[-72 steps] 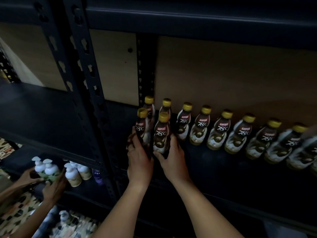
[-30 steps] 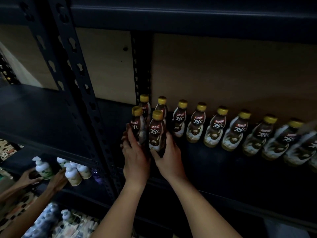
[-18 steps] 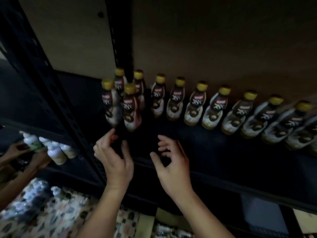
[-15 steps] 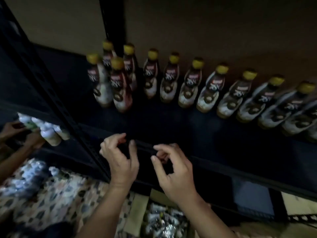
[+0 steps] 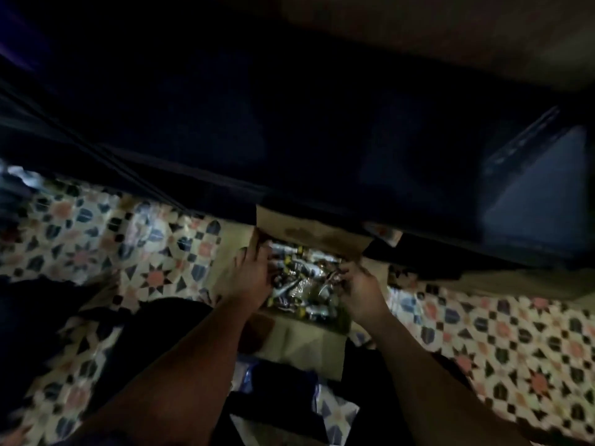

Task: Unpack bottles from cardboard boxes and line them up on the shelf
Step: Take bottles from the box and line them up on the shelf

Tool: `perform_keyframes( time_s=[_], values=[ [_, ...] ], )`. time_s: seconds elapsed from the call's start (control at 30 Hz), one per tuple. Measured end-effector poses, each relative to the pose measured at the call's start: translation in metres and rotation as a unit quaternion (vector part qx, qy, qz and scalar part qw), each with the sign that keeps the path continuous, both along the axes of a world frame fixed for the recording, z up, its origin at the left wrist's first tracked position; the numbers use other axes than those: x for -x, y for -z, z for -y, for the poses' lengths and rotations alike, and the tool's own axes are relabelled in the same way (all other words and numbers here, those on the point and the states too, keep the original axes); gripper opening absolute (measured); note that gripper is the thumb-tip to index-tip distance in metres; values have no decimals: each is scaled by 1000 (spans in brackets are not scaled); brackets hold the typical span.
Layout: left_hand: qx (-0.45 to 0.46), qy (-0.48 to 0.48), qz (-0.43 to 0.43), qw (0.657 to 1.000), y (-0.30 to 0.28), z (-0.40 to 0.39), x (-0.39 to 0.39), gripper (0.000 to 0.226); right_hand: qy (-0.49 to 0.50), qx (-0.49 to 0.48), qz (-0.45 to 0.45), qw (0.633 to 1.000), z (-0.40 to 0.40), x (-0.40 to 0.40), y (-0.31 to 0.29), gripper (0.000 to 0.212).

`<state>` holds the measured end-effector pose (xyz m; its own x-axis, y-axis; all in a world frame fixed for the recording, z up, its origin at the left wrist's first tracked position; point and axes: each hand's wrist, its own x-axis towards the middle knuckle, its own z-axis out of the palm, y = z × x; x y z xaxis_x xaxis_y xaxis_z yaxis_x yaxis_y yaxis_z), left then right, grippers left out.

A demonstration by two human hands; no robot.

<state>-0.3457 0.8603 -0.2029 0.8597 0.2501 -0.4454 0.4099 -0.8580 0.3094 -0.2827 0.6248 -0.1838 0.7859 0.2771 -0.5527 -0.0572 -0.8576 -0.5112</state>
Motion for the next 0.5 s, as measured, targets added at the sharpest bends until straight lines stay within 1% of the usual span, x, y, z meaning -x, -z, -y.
perform_keyframes(
  time_s=[0.1,0.17,0.23,0.3,0.37,0.43,0.5],
  values=[
    [1,14,-70,997,103,6,14,66,-12,51,-40,998,16,15,96,32],
    [0,26,-93,995,169,11,24,67,-33,77,-82,993,22,28,166,41],
    [1,21,-106,994,187,9,24,65,-53,97,-117,987,21,30,187,49],
    [23,-5,-139,990,230,12,27,59,-57,106,-132,984,18,42,229,47],
    [48,-25,-146,988,265,14,29,58,-73,103,-131,983,13,48,258,44],
    [80,-21,-169,982,293,19,33,68,-89,85,-142,982,9,57,280,50],
    [101,-29,-203,973,311,22,34,88,-89,58,-145,984,8,65,298,58]
  ],
)
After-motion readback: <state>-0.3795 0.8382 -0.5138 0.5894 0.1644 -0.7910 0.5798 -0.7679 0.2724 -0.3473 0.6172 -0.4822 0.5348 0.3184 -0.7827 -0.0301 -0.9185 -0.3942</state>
